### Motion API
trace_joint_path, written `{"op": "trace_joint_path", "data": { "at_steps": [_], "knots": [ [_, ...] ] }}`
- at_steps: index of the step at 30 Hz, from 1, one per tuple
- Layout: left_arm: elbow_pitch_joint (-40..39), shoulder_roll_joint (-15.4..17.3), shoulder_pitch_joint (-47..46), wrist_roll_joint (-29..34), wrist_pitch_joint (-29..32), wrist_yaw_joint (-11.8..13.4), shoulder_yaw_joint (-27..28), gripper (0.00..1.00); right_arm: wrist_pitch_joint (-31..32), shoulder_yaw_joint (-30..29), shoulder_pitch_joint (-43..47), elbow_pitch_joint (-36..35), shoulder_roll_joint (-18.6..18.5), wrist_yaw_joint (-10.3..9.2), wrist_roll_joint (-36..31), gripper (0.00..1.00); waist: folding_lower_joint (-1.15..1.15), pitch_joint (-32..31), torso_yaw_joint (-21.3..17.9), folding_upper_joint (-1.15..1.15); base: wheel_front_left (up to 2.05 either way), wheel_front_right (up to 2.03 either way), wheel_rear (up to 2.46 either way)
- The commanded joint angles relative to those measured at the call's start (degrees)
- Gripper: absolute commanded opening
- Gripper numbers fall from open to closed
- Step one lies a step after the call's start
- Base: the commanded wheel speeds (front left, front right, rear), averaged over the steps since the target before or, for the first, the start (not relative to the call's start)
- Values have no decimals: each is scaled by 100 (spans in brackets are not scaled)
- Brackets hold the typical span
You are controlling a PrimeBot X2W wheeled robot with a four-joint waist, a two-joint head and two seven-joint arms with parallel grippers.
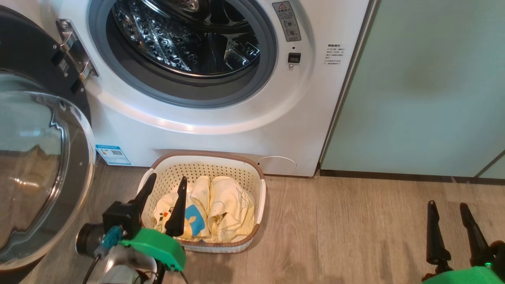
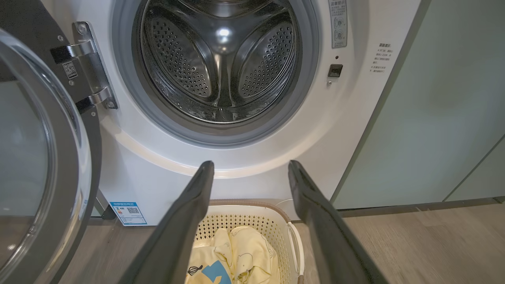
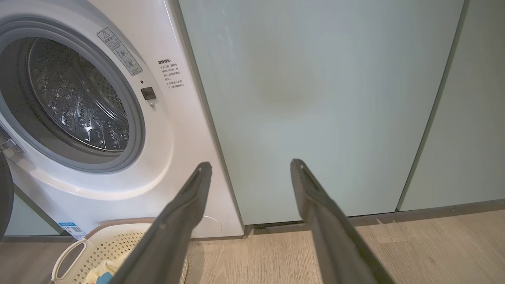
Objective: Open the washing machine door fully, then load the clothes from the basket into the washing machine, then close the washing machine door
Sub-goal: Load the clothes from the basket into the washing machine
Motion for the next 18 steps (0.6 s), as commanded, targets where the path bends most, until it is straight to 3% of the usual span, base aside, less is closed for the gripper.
{"op": "trace_joint_path", "data": {
  "at_steps": [1,8,18],
  "knots": [
    [-192,111,-294,-61,-66,19,209,100,-39,107,-186,-163,-81,-16,41,100,0,3,1,0,0,0,0],
    [-162,137,-336,-91,-86,12,172,100,-39,121,-200,-183,-81,-16,44,100,0,48,14,0,0,0,0],
    [236,172,-667,-169,-7,-231,-89,100,-39,131,-349,-223,-81,-16,37,100,0,319,-1,0,0,0,0]
  ]
}}
